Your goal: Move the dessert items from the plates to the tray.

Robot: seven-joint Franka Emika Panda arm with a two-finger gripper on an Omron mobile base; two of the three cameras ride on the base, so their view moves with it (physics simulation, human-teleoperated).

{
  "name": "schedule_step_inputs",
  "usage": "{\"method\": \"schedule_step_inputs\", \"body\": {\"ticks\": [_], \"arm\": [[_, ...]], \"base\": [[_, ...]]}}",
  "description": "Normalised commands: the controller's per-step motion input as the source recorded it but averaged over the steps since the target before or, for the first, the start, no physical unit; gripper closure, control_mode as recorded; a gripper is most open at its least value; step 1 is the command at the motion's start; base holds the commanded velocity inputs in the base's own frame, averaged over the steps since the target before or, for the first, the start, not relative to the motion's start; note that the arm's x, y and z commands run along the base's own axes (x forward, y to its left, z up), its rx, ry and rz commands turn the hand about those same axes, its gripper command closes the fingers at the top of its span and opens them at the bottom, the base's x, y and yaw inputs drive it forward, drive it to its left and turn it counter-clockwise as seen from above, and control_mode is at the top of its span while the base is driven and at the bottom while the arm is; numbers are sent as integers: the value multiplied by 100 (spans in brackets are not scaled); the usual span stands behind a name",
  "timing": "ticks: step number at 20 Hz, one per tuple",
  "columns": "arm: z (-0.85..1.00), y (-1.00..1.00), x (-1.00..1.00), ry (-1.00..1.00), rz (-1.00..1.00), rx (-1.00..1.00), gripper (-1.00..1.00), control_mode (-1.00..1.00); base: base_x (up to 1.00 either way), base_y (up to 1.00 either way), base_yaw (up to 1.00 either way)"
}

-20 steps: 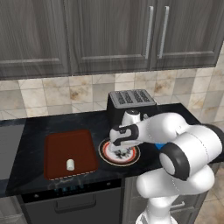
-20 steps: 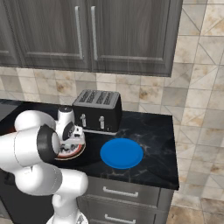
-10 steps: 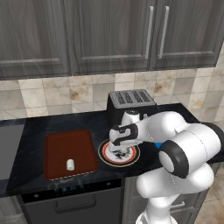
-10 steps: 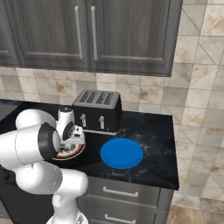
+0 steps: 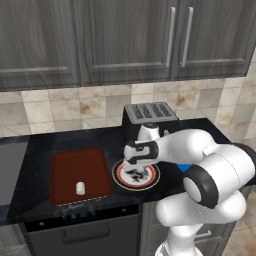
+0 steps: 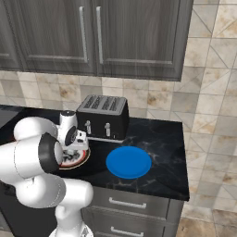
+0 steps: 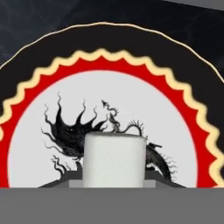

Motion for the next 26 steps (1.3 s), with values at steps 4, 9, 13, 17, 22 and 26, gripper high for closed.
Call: {"method": "schedule_step_inputs", "body": {"ticks": [4, 9, 13, 17, 22, 26], "arm": [[48, 53, 0, -2, 0, 0, 100, -100], [52, 57, 0, 0, 2, 0, 100, -100], [56, 64, 0, 0, 4, 1, 100, -100], [21, 77, 3, 1, 6, 2, 100, -100], [0, 81, 5, 1, 2, 0, 100, -100], [0, 59, 12, 0, 0, 0, 100, -100]], "base": [[0, 0, 0], [0, 0, 0], [0, 0, 0], [0, 0, 0], [0, 0, 0], [0, 0, 0]]}}
